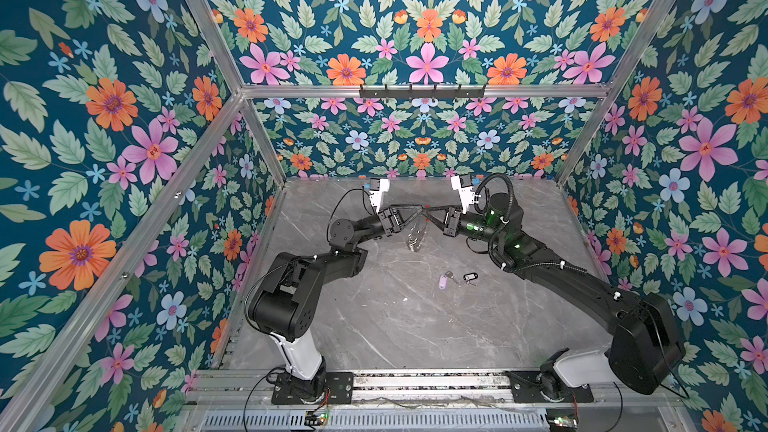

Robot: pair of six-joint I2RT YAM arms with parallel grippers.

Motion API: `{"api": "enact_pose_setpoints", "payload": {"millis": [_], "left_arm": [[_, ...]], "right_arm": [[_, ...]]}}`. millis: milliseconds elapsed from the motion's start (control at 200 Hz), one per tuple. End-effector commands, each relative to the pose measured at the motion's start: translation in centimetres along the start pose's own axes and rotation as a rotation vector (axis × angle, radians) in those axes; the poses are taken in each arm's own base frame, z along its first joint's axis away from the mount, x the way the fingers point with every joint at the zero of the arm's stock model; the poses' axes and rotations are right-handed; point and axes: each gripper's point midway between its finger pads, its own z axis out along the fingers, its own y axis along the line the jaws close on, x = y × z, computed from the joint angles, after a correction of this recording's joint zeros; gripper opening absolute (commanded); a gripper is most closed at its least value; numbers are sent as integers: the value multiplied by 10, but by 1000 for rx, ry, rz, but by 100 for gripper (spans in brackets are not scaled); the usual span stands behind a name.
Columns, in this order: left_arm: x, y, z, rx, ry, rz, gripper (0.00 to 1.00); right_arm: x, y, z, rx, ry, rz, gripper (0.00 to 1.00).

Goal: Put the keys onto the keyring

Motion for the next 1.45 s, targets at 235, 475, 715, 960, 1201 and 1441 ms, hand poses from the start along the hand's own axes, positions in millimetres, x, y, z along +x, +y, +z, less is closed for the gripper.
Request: {"api": "enact_pose_setpoints", "payload": {"millis": [235,475,715,960,1201,1441], "left_arm": [[-1,-7,1,18,8,27,0],[-31,-9,-16,-41,-237,46,0],[-40,-4,-23,-75,-328,31,0],[-40,-8,-24,-117,-414,120,0],[-42,-6,-20,-134,-467,129,0],[-42,-2,-14,-119,-465,90,0]], "right_arm": [[-17,11,-1,-13,-57,-26,0],[-31,-6,-23,105,-212,-3,21],[-24,-13,-22,99,-222,44,8],[-24,-4,-3,21,-198,68,6],[-22,4,11,-19,-179,70,6],[-26,8,9,-45,-205,72,7]]}}
